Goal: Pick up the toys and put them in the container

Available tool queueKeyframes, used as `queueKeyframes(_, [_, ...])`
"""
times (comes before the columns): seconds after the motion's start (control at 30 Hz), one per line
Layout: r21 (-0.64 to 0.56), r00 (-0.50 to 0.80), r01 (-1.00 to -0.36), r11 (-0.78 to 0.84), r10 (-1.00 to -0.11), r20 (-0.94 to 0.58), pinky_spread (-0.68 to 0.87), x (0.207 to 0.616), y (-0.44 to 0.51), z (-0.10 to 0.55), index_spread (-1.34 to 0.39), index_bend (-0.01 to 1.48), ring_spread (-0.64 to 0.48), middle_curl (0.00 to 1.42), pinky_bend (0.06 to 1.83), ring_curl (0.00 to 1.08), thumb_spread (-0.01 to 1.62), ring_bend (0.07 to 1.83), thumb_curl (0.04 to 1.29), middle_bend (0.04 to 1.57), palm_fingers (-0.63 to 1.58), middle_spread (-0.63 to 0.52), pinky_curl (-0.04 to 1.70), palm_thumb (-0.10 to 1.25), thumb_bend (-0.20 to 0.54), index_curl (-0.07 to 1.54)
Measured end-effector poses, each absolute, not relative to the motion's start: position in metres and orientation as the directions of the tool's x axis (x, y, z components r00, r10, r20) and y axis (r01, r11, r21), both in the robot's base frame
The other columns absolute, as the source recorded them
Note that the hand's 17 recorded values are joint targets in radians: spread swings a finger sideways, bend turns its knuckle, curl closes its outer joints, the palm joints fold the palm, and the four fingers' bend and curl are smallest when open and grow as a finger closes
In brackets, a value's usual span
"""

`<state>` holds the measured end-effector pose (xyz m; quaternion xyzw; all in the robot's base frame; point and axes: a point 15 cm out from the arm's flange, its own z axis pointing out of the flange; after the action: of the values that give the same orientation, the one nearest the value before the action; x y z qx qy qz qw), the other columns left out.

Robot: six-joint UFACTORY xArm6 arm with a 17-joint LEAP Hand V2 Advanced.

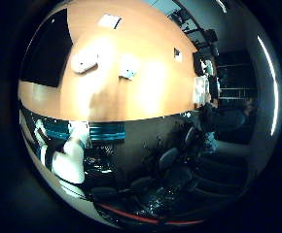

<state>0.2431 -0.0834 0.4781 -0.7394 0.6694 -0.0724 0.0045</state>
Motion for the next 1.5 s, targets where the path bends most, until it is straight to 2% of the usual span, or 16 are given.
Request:
queueKeyframes(0.23, [-0.079, 0.099, -0.991, -0.108, -0.989, 0.113, 0.40, 0.257, -0.107, 0.469, -0.42, 0.17, 0.14, 0.33, 0.39, 0.20, 1.11, 0.35, 0.28, 0.20, 0.31, -0.07, 0.21, 0.62, -0.024, 0.31])
queueKeyframes(0.57, [-0.127, -0.077, -0.990, 0.056, -0.984, 0.160, 0.40, 0.309, -0.234, 0.442, -0.40, 0.16, 0.15, 0.33, 0.41, 0.21, 1.13, 0.35, 0.26, 0.19, 0.27, -0.06, 0.23, 0.51, -0.028, 0.29])
queueKeyframes(0.77, [-0.129, -0.118, -0.987, 0.099, -0.981, 0.156, 0.40, 0.344, -0.281, 0.398, -0.39, 0.16, 0.17, 0.33, 0.42, 0.21, 1.13, 0.34, 0.25, 0.20, 0.23, -0.03, 0.25, 0.46, -0.023, 0.28])
queueKeyframes(1.13, [-0.046, -0.145, -0.989, 0.142, -0.988, 0.060, 0.41, 0.387, -0.313, 0.283, -0.38, 0.16, 0.18, 0.32, 0.42, 0.22, 1.11, 0.33, 0.25, 0.20, 0.21, 0.00, 0.26, 0.42, -0.023, 0.29])
queueKeyframes(1.5, [0.056, -0.154, -0.987, 0.154, -0.988, 0.003, 0.41, 0.404, -0.317, 0.194, -0.38, 0.17, 0.18, 0.32, 0.40, 0.23, 1.11, 0.33, 0.25, 0.19, 0.20, 0.01, 0.27, 0.40, -0.022, 0.29])
